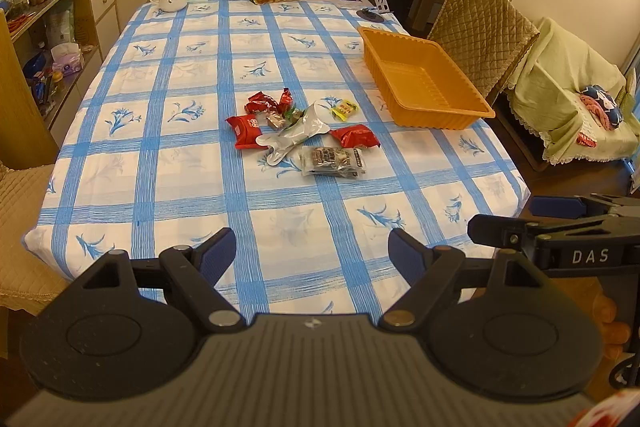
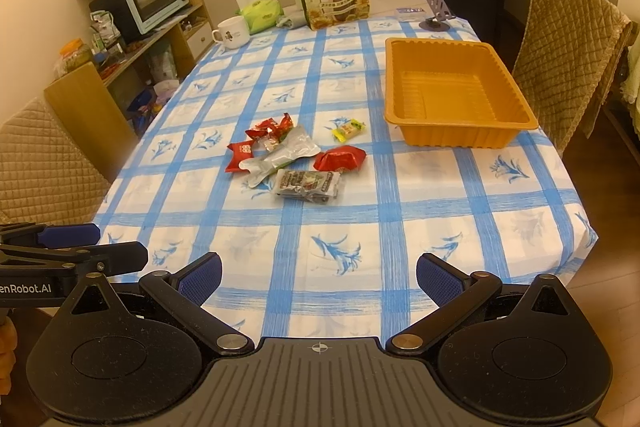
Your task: Organize snacks
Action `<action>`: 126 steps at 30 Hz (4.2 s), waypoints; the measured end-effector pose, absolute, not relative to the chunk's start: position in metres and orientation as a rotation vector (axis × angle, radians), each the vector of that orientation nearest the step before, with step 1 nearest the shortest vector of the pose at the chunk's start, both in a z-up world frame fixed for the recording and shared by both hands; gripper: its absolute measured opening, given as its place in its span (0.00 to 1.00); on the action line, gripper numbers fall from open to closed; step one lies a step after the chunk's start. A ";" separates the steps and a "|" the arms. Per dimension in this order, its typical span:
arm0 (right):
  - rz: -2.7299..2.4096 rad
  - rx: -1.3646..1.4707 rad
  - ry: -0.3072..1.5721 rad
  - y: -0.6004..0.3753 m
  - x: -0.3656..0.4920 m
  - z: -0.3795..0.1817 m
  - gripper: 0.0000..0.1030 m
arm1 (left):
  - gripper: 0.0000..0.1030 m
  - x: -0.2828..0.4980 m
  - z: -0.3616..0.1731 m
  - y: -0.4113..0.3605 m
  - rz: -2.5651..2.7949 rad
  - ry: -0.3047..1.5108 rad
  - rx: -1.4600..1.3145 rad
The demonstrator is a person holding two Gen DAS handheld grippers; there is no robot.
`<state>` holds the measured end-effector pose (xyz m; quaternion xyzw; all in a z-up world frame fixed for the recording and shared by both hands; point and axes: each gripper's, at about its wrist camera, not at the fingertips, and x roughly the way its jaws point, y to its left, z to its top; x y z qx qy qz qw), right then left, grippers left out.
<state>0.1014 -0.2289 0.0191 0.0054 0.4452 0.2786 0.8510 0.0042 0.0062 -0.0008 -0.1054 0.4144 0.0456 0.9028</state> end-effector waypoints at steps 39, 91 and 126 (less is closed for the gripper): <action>0.702 0.080 0.915 -0.246 0.214 -0.059 0.71 | 0.62 0.140 -0.089 0.000 -0.043 0.857 -0.010; 0.886 0.004 1.002 -0.250 0.291 -0.090 0.67 | 0.33 0.188 -0.133 -0.026 0.004 1.003 -0.039; 1.177 -0.392 0.968 -0.056 0.348 -0.117 0.31 | 0.33 0.124 -0.074 0.134 0.398 0.879 -0.271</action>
